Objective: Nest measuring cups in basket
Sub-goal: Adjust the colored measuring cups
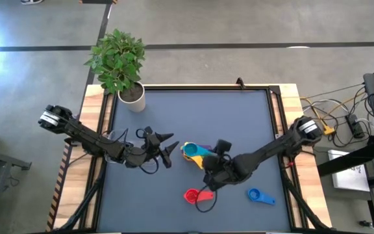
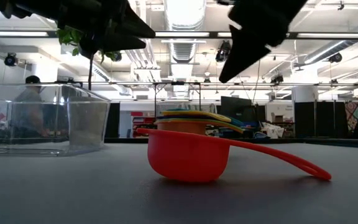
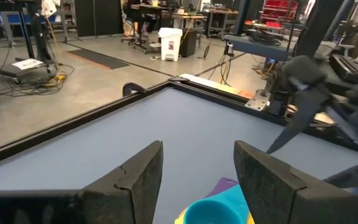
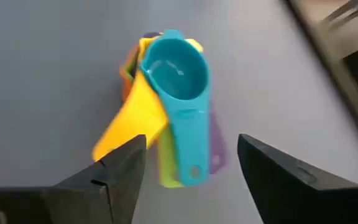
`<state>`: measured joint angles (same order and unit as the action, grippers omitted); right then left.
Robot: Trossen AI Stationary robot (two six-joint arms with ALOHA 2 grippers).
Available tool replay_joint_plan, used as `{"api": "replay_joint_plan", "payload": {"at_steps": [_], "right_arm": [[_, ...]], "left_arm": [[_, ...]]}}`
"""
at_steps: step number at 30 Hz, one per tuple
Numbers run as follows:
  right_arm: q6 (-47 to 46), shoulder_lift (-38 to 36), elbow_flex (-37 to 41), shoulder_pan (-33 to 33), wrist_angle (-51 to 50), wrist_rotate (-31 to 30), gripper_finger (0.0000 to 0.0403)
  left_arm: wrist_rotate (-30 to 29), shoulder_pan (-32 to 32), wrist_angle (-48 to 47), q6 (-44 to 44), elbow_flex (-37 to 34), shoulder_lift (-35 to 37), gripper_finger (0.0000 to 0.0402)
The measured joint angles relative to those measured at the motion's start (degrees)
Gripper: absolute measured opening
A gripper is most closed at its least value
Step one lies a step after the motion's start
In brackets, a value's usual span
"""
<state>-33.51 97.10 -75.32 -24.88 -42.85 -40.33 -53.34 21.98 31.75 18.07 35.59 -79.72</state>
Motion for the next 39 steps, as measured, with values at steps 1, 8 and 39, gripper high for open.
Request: {"api": "replay_joint_plan", "payload": {"at_steps": [1, 8, 39], "right_arm": [[0.87, -0.61, 0.43, 0.77, 1.85, 2.69, 0.025], [9.02, -1.43, 1.11, 6.66, 7.68, 21.74, 0.0314], [12.65, 4.06, 1.06, 15.64, 11.14, 26.65, 0.04]], "left_arm": [[0.07, 0.0, 0.0, 0.0, 0.0, 0.0, 0.018], [0.37, 0.0, 0.02, 0.0, 0.0, 0.0, 0.018], [1.49, -0.04, -0.11, -0.57, 0.0, 0.0, 0.018]]}}
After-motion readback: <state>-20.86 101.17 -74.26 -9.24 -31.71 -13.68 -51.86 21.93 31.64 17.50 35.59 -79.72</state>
